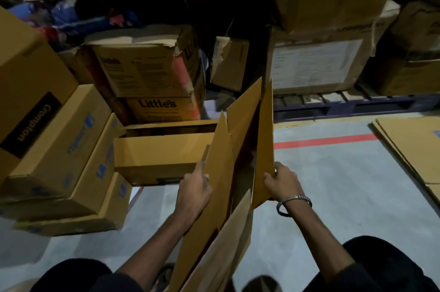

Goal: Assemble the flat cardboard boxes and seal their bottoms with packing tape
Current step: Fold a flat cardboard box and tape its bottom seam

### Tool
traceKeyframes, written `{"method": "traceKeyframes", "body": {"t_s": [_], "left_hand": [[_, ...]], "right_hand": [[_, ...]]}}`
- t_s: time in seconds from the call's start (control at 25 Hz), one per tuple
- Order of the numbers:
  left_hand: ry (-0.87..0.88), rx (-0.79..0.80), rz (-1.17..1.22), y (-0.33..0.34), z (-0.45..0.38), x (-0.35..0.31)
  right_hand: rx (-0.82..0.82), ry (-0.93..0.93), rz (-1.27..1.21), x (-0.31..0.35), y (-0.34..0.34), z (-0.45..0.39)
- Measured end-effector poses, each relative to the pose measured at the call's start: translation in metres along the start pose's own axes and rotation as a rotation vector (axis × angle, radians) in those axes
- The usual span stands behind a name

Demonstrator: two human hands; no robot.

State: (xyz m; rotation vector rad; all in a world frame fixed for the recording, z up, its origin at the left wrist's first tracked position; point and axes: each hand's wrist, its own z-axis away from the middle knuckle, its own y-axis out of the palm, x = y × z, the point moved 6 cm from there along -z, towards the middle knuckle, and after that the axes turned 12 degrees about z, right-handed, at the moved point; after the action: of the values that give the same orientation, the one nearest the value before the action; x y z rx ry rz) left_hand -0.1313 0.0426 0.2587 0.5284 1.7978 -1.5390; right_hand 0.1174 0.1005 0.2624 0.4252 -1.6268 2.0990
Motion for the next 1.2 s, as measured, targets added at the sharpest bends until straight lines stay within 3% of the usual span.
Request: {"method": "traceKeyframes", "body": {"t_s": [0.36,0.6,0.72,0.84,0.96,1.08,1.2], "left_hand": [[0.025,-0.044,-0.018,0.009,-0.049,-0.024],[0.051,-0.035,-0.069,0.018,-0.053,-0.034],[0.023,-0.062,-0.008,0.02,-0.051,-0.035],[-0.007,-0.083,0.032,0.018,-0.052,-0.033],[0.016,-0.074,0.009,0.025,-0.046,-0.042],[0.051,-0.06,-0.044,0.033,-0.045,-0.047],[0.034,-0.043,-0.121,0.034,-0.05,-0.042]], "right_hand": [[0.047,0.067,0.221,-0.04,-0.057,0.038],[0.329,0.181,0.25,-0.072,-0.034,0.062],[0.385,0.184,0.337,-0.084,-0.037,0.055],[0.568,0.215,0.277,-0.093,-0.043,0.064],[0.672,0.172,0.392,-0.096,-0.047,0.07],[0.616,0.21,0.387,-0.1,-0.045,0.065],[0.328,0.261,0.252,-0.091,-0.04,0.05]]}}
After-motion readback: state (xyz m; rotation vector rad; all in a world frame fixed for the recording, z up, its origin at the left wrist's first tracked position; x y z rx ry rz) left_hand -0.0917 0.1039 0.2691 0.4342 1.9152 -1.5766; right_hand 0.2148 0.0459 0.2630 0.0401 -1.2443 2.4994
